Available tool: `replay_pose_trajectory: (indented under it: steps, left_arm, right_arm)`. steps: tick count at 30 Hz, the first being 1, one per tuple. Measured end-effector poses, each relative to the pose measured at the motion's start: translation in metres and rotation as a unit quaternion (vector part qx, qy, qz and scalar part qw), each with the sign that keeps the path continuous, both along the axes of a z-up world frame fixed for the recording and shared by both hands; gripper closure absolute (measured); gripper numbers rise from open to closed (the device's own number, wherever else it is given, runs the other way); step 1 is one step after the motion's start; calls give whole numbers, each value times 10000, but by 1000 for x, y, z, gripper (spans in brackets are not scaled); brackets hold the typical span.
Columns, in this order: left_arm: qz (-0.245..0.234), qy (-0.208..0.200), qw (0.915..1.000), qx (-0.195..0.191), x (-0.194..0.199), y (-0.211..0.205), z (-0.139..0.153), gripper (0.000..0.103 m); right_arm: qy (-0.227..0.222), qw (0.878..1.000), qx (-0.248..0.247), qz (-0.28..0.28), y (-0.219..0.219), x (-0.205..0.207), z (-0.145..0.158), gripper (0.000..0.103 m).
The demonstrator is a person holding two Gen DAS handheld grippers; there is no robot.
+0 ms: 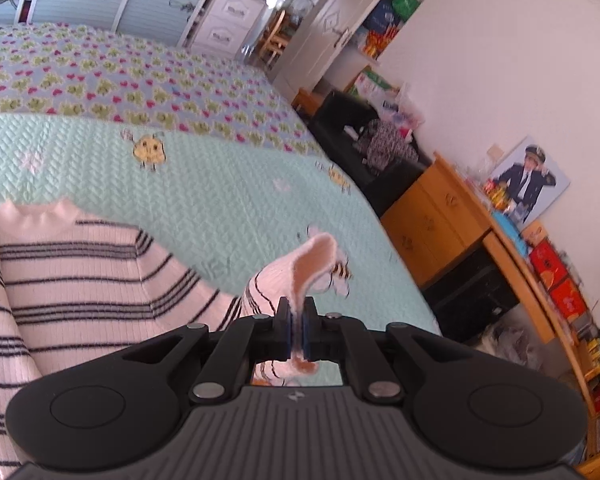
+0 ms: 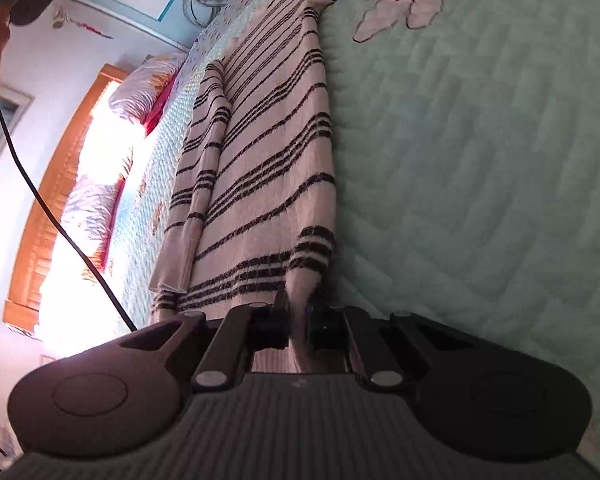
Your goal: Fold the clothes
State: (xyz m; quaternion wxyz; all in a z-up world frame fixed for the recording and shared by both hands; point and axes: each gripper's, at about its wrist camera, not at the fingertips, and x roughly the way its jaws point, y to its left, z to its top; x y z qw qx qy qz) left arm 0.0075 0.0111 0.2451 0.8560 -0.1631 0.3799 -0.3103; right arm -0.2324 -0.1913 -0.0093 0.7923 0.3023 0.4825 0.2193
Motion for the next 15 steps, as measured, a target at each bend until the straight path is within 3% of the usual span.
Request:
replay_pose_trajectory:
  steps: [4,9,13,15]
  left_arm:
    - [428,-261,9984,-273,-8,53,25,99]
    - [1201,-402,9899,-638,-25,146,35,99]
    - [1923,-277,9763,-952,-52,225,9,99]
    - [2150,-91,9715,-991,-60,250,-16,99]
  right_arm:
    - [-493,9941,-822,518,26,2,27,96]
    - [-1219,9581,-2047,1593,80,-3,58,96]
    - [-1511,9206,-2782,2285,117,-11,62,95]
    - [-1477,9110,-2996,2419,125,-13,57,95]
